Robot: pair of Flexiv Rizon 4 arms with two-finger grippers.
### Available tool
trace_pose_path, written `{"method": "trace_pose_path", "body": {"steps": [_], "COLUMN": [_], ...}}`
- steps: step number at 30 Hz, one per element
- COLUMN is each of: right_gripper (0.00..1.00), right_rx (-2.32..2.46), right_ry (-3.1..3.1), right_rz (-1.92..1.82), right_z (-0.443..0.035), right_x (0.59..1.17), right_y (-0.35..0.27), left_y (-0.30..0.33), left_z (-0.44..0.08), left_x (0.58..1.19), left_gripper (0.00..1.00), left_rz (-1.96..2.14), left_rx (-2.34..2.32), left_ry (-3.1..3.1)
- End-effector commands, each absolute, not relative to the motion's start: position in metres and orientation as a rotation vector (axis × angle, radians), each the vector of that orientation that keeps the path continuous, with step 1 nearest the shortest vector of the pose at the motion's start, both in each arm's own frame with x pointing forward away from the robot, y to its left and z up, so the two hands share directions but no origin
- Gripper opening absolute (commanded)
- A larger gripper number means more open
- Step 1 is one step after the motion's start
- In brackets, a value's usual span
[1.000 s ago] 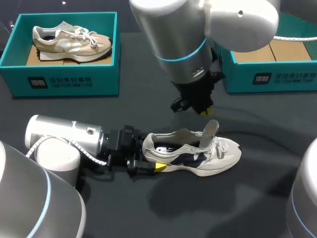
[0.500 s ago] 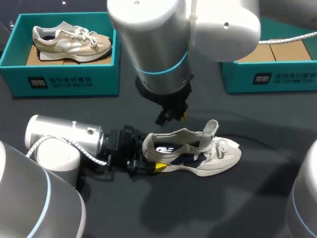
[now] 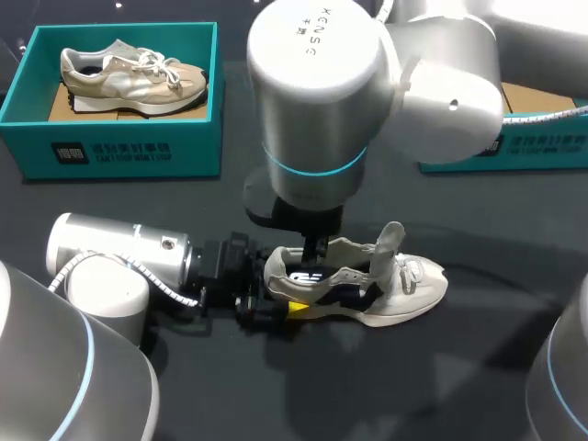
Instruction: Take the shoe out of the shoebox, open the shoe tongue, remove and reinsert the insole, then place the shoe into the shoebox
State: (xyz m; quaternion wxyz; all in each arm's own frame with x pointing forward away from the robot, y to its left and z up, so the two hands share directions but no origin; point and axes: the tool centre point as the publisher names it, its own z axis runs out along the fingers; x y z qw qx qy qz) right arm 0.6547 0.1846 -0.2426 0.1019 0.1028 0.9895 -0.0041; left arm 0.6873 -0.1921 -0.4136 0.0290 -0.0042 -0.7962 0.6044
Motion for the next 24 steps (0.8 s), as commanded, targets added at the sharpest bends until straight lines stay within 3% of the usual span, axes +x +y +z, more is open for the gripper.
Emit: {"method": "trace_pose_path", "body": {"steps": [1, 7, 14, 24], "right_gripper": [0.00, 0.00, 0.00, 0.00], "right_rx": [0.291, 0.291, 0.212, 0.212], "right_ry": [2.921, 2.921, 2.966, 2.966], "right_rz": [0.114, 0.114, 0.269, 0.269], "right_z": [-0.244, -0.244, -0.298, -0.298], "right_x": [0.657, 0.657, 0.661, 0.661], "right_y": [0.172, 0.172, 0.186, 0.186], "left_y": [-0.191, -0.191, -0.191, -0.191], "left_z": [-0.415, -0.415, -0.415, -0.415], "left_x": [0.686, 0.686, 0.686, 0.686], "left_gripper": [0.00, 0.00, 0.00, 0.00], "left_rz": [1.864, 1.864, 1.864, 1.864], "left_rx": [-0.013, -0.013, -0.013, -0.013], "left_ry": [-2.457, -2.457, -2.457, -2.457]}}
